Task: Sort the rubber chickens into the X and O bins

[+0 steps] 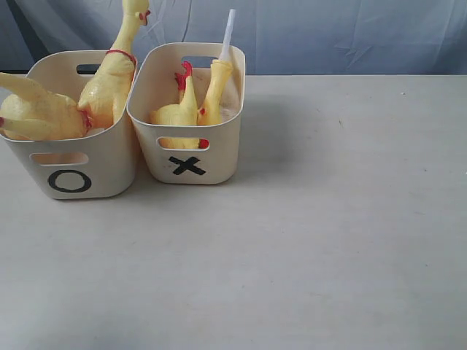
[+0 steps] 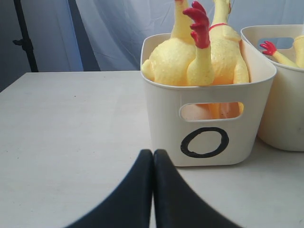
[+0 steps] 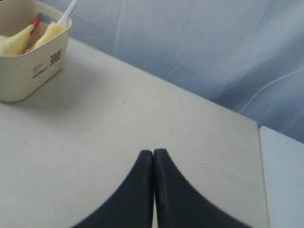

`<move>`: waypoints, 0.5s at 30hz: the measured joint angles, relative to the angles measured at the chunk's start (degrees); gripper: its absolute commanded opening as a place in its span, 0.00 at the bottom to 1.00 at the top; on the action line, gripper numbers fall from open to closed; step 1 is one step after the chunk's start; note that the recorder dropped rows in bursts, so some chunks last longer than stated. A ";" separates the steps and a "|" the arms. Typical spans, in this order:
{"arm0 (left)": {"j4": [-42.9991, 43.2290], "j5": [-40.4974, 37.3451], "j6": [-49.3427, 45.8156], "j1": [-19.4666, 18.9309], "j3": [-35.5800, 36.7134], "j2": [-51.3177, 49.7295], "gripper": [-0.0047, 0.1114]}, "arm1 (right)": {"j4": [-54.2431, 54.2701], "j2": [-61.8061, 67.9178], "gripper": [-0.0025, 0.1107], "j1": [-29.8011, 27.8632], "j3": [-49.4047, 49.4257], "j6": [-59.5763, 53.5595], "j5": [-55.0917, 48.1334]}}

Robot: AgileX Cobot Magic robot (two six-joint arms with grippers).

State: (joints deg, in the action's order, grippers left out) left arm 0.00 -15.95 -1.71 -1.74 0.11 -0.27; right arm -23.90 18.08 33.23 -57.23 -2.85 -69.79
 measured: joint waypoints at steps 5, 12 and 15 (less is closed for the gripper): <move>0.00 0.00 0.00 0.00 0.00 0.00 0.04 | -2.02 -15.68 0.02 -14.04 -0.10 -0.10 6.11; 0.00 0.00 0.00 0.00 0.00 0.00 0.04 | 7.57 -18.11 0.02 -27.84 -0.64 -3.03 19.87; 0.00 0.00 0.00 0.00 0.00 0.00 0.04 | 15.38 -18.11 0.02 -33.30 0.83 -3.73 22.51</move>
State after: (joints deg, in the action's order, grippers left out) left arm 0.00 -15.95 -1.71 -1.74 0.11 -0.27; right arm -8.52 -0.03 -0.07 -56.39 -6.58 -47.28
